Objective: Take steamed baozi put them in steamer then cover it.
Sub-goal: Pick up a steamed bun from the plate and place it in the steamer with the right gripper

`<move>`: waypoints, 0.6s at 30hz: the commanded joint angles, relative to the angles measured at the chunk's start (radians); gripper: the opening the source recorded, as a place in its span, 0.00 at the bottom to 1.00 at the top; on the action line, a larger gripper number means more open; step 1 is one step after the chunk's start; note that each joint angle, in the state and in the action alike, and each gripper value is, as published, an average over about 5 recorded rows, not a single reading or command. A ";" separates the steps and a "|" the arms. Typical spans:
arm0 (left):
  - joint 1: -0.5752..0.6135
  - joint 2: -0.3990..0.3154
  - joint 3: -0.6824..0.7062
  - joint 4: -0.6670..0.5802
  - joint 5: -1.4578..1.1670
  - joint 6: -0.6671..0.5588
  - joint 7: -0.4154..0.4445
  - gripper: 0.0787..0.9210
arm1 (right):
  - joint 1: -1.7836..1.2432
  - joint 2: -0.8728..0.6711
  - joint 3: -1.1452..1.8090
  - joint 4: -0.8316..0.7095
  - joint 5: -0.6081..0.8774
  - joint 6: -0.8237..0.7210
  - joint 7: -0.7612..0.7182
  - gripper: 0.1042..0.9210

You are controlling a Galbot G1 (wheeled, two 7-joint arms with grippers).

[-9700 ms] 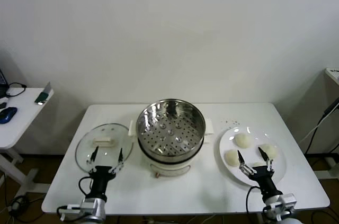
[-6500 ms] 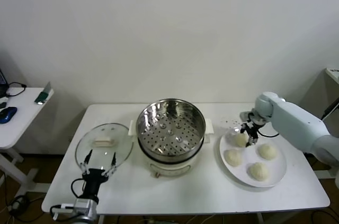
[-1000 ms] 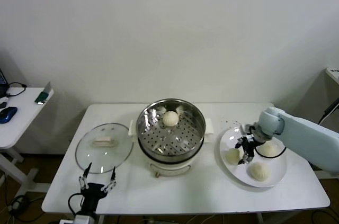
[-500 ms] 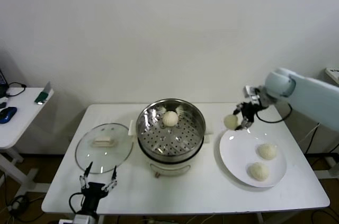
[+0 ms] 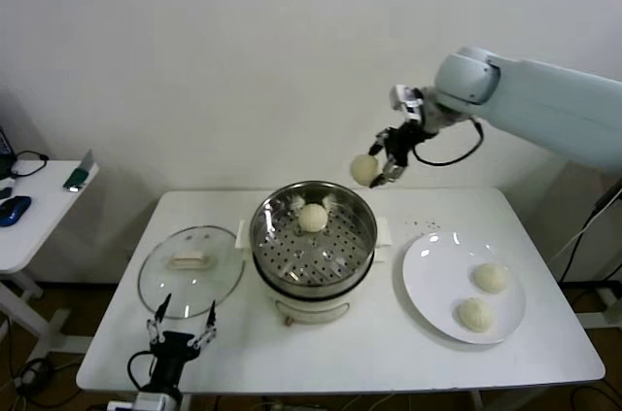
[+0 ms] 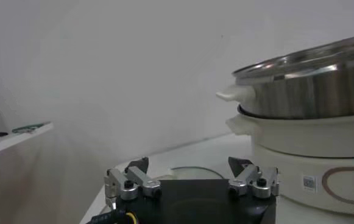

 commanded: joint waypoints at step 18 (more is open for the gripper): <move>-0.022 0.002 -0.003 0.002 0.013 0.005 0.002 0.88 | -0.263 0.332 -0.030 -0.097 -0.005 -0.062 0.089 0.72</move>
